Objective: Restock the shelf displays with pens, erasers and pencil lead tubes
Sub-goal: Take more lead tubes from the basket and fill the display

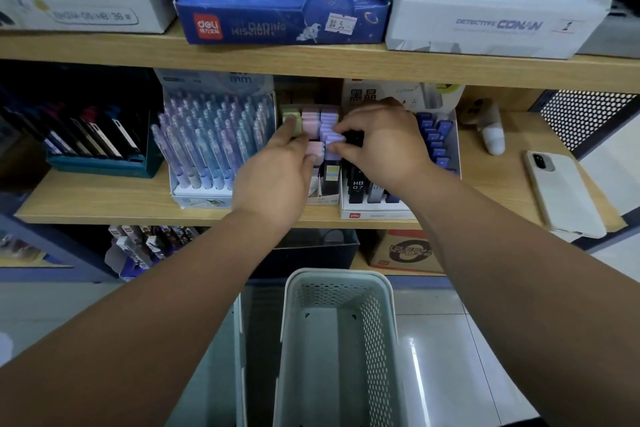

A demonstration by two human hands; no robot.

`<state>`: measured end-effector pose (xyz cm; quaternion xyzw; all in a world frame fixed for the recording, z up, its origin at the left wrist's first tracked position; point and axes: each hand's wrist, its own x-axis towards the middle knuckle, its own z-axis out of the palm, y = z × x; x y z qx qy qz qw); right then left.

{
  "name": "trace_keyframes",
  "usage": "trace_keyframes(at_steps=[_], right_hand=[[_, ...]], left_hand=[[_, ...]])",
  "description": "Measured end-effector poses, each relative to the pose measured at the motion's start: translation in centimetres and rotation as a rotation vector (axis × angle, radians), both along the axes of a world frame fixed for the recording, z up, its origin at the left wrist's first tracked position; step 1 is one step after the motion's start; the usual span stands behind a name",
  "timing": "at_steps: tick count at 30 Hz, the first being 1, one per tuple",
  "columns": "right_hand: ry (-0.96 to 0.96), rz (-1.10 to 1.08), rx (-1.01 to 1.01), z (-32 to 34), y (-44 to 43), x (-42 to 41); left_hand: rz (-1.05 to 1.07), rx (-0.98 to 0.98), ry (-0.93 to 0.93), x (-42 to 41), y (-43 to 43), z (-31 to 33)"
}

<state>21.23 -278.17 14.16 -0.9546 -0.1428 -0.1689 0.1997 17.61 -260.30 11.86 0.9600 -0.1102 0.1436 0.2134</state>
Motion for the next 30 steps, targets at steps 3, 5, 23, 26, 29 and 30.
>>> trace_keyframes(at_steps=[3, 5, 23, 26, 29, 30], right_hand=[[0.005, -0.002, 0.030, 0.1, 0.0, 0.0], [0.025, 0.027, 0.034, 0.1, 0.1, 0.1], [0.138, 0.097, 0.017, 0.8, -0.7, 1.0], [0.094, 0.089, 0.007, 0.7, -0.5, 0.7], [0.078, 0.077, -0.035, 0.8, -0.1, 0.6], [0.081, 0.074, -0.041, 0.9, -0.1, 0.6]], left_hand=[[0.072, -0.062, -0.069, 0.4, -0.8, 0.1], [0.106, -0.138, -0.107, 0.5, -1.3, -0.1], [0.180, -0.173, -0.176, 1.4, -1.9, -1.5], [0.162, -0.107, -0.172, 1.1, -1.9, -1.7], [0.148, -0.093, -0.152, 0.6, -1.8, -2.0], [0.146, -0.092, -0.144, 0.5, -1.8, -2.0]])
